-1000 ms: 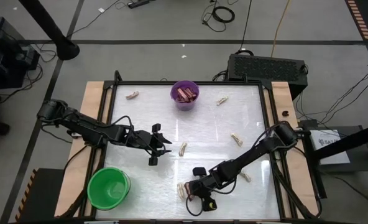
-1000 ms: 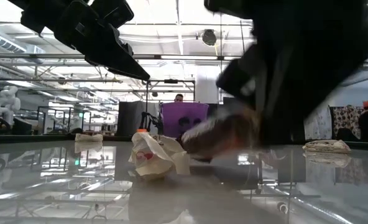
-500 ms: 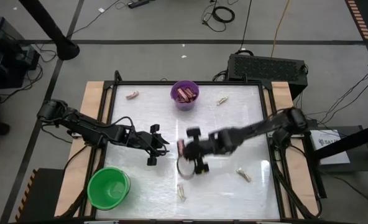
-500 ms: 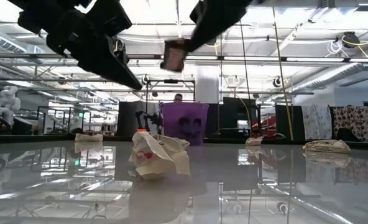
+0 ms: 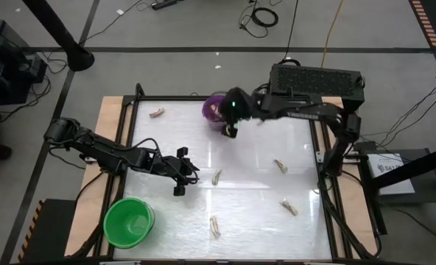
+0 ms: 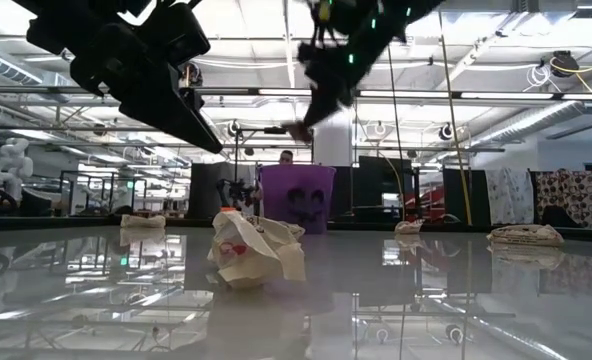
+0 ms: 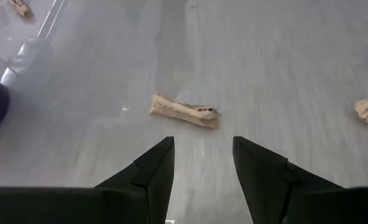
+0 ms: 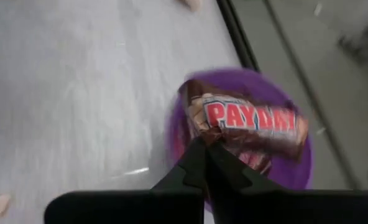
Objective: Sort candy by brand, put in halloween buckets
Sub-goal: Put the brown chocolate into the purple bucket, then put the white chocolate into the green bucket
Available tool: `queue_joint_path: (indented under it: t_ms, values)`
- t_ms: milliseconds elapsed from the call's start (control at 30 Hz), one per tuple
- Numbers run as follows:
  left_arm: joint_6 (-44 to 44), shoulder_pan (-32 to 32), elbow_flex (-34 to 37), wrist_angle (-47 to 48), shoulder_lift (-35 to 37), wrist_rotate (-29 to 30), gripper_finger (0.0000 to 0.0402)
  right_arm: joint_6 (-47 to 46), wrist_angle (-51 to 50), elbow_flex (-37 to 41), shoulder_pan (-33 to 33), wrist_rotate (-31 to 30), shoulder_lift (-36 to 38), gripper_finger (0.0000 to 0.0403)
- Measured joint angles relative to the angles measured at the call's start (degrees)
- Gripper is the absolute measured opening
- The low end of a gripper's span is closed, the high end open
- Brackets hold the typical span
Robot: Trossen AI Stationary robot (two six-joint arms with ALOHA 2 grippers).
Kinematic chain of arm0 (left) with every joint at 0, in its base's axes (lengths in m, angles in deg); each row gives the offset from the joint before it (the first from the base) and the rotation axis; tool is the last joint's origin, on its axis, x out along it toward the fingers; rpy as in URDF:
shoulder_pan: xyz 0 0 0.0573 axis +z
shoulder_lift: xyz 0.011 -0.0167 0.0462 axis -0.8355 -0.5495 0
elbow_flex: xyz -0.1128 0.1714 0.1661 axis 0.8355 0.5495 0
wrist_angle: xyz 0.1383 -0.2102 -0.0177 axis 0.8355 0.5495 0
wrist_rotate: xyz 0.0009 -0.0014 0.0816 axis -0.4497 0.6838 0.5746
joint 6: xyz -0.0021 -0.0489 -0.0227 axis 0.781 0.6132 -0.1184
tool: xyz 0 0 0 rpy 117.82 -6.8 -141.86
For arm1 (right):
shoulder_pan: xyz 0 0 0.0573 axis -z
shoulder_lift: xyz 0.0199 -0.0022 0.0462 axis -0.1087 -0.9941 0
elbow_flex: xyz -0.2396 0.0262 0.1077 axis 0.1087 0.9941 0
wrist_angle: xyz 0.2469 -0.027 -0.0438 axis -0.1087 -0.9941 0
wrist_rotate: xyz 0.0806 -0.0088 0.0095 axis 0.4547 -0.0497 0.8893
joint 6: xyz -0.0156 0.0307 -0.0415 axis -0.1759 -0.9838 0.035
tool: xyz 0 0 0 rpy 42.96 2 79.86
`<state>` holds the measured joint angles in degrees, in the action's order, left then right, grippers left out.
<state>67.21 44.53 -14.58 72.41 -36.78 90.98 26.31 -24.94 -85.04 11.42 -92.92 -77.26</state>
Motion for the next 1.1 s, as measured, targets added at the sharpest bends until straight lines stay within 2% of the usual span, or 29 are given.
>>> queue_joint_path:
  t_ms: [100,167,333,500,933,1100]
  values:
    - [-0.4,0.0,0.0,0.0,0.0,0.0,0.0171,-2.4,1.5,0.0,4.5,6.9,-1.7,0.0]
    - [-1.2,0.0,0.0,0.0,0.0,0.2,0.0171,-3.9,2.5,0.0,6.6,9.2,-2.7,0.0]
    - [-1.3,0.0,0.0,0.0,0.0,0.4,0.0171,-8.3,5.4,0.0,9.4,8.9,-4.6,0.0002]
    - [-1.3,0.0,0.0,0.0,0.0,0.4,0.0171,-8.9,6.2,0.0,9.7,9.0,-4.7,0.0019]
    - [-1.3,0.0,0.0,0.3,0.0,0.5,0.0171,-8.8,3.9,0.0,9.4,9.2,-3.2,0.0112]
    - [-1.1,0.0,0.0,0.4,0.0,0.4,0.0171,-9.5,-3.7,0.0,8.2,12.4,1.2,0.0133]
